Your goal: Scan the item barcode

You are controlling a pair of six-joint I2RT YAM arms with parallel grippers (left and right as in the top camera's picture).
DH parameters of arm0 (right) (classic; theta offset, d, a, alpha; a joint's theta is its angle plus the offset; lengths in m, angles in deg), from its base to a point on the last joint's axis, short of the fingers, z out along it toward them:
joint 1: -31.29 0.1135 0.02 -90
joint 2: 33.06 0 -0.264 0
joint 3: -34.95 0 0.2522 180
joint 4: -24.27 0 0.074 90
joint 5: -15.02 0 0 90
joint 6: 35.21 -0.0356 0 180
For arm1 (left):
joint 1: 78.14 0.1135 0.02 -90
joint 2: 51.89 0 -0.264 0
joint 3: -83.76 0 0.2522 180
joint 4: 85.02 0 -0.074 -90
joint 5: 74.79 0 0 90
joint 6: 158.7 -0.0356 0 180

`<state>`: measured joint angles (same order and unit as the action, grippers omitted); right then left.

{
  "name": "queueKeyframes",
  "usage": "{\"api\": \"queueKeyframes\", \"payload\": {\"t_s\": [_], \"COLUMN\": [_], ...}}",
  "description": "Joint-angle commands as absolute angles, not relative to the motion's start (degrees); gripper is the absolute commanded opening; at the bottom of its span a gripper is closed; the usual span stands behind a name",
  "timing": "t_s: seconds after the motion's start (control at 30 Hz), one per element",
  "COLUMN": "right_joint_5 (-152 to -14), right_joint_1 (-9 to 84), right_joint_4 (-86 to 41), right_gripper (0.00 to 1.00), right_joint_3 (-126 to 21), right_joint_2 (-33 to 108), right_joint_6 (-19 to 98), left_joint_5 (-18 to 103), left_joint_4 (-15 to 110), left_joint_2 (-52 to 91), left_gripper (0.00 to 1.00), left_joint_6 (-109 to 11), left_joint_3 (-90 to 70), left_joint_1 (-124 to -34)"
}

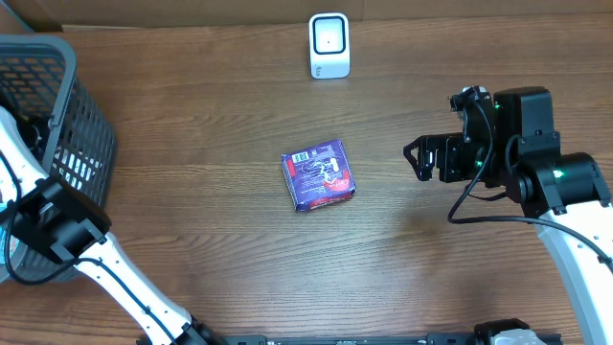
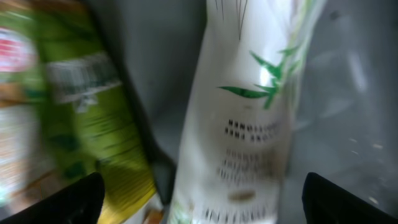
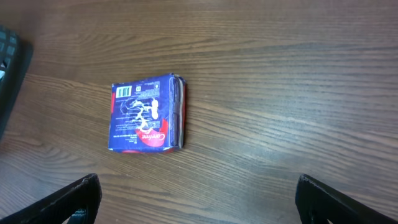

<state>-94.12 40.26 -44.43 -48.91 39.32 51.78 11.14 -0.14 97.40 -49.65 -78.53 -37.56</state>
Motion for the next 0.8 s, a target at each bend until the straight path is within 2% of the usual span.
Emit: {"api": "queueKeyframes", "payload": {"t_s": [0.0,0.13,0.2,0.27,0.33,0.37,0.6,0.77], "right_joint_5": [-94.3,-94.3,-94.3,-94.3,-94.3,-94.3,-94.3,-94.3], "right_joint_1": [39.9,39.9,39.9,39.9,39.9,39.9,39.9,39.9], "right_joint_4": [-44.5,-44.6,-44.5,-44.5,-44.5,-44.5,-44.5,-44.5], "right_gripper": [1.00,1.00,1.00,1.00,1.00,1.00,1.00,1.00], "right_joint_3": [-50.4,-50.4,-50.4,-50.4,-50.4,-50.4,-50.4,-50.4], "right_joint_2": [39.1,39.1,39.1,39.1,39.1,39.1,39.1,39.1], "right_joint_6": [51.5,51.5,51.5,51.5,51.5,51.5,51.5,51.5], "left_joint_5": [11.9,11.9,11.9,11.9,11.9,11.9,12.1,12.1], "left_joint_4": [0.2,0.7,0.9,0.9,0.5,0.3,-2.5,-4.0], "left_joint_2": [99.8,100.7,100.7,100.7,100.7,100.7,97.4,89.0], "left_gripper": [0.91,0.85,0.73,0.36,0.07,0.04,0.04,0.04], "left_joint_6": [-50.9,-50.9,-50.9,-50.9,-50.9,-50.9,-50.6,-49.3], "left_joint_3": [-79.0,-78.9,-78.8,-78.8,-78.9,-78.9,-80.5,-81.8], "left_joint_1": [-38.3,-39.2,-39.7,-40.2,-40.6,-40.8,-41.0,-41.0]}}
